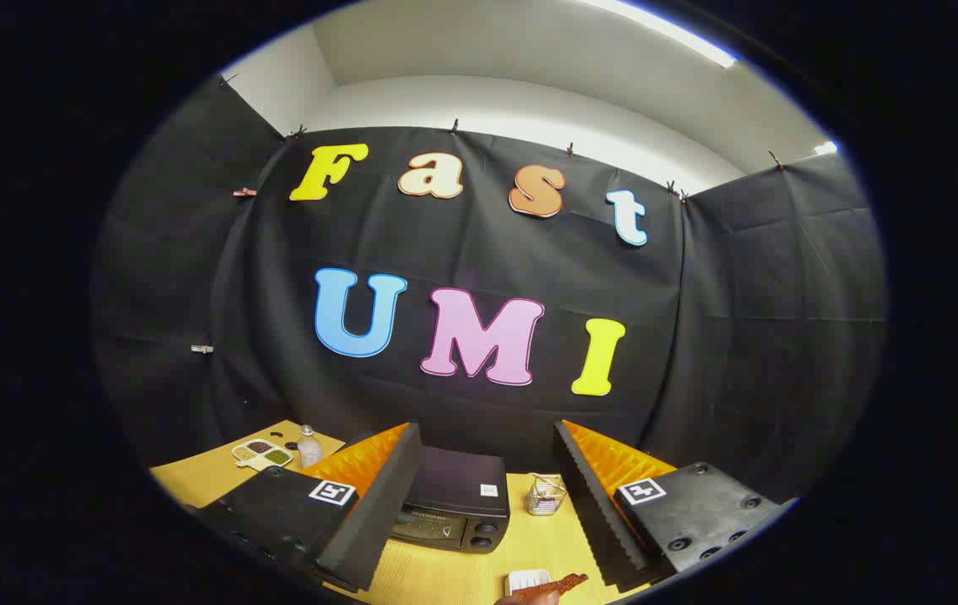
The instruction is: Open the toaster oven, put the food inside, and close the toaster oven door.
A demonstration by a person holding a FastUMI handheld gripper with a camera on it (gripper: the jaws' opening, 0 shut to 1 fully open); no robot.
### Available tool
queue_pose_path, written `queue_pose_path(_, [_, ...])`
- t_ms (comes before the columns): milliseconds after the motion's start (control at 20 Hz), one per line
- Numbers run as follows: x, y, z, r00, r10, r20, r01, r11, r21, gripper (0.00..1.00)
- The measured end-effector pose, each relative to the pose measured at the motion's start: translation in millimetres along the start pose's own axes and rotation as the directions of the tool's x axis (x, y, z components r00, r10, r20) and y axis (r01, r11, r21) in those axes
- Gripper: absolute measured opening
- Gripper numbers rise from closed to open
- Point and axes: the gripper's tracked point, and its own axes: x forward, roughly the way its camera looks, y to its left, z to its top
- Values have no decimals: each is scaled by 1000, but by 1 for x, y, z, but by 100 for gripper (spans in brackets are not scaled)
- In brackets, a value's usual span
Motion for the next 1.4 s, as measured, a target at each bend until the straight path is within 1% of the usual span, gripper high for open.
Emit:
queue_pose_path(450, [4, -6, -2, 1000, -17, -12, 17, 999, 34, 97])
queue_pose_path(1100, [3, -4, 6, 1000, -16, -7, 17, 998, 61, 97])
queue_pose_path(1250, [6, 2, 2, 1000, -11, -13, 11, 998, 56, 97])
queue_pose_path(1400, [13, 20, -4, 1000, 14, -19, -12, 998, 69, 97])
